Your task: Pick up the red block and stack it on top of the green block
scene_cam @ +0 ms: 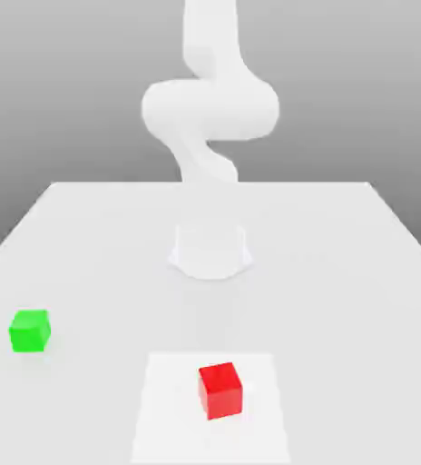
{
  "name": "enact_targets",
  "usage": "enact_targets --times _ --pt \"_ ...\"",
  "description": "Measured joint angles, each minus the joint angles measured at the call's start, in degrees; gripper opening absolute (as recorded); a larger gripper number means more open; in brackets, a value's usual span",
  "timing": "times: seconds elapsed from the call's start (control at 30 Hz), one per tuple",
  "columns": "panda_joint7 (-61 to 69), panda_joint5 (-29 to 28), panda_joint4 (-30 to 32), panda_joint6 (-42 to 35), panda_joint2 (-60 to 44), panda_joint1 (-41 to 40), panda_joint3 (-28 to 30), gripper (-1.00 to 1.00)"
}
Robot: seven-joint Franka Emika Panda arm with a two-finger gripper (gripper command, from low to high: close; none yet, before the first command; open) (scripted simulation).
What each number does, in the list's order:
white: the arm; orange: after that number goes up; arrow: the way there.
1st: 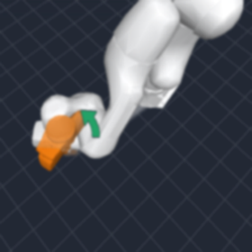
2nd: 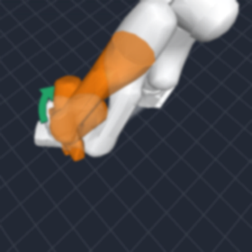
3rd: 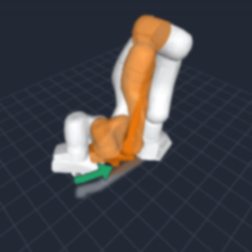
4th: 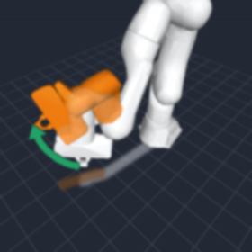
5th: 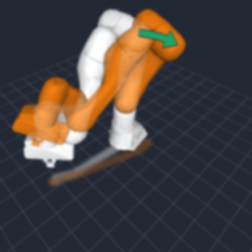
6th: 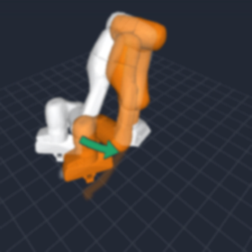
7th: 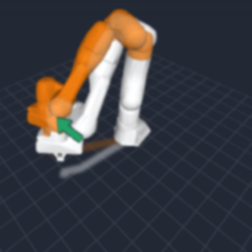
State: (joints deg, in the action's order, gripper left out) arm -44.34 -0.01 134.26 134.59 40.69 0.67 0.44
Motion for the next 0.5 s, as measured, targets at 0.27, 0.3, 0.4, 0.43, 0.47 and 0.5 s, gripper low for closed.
enact_targets --times 0.27,0.3,0.4,0.43,0.47,0.5 --pt "5.08 0.13 8.15 9.27 -17.06 2.06 1.38 0.00" --pt "5.74 0.20 9.15 10.40 -19.14 2.25 1.48 0.00" --pt "7.67 0.37 12.13 13.79 -25.37 2.82 1.81 0.00" --pt "8.33 0.43 13.13 14.93 -27.45 2.97 1.87 0.00" --pt "8.97 0.47 14.12 16.06 -29.53 3.14 1.94 0.00" --pt "9.61 0.53 15.12 17.19 -31.61 3.22 1.94 0.00"
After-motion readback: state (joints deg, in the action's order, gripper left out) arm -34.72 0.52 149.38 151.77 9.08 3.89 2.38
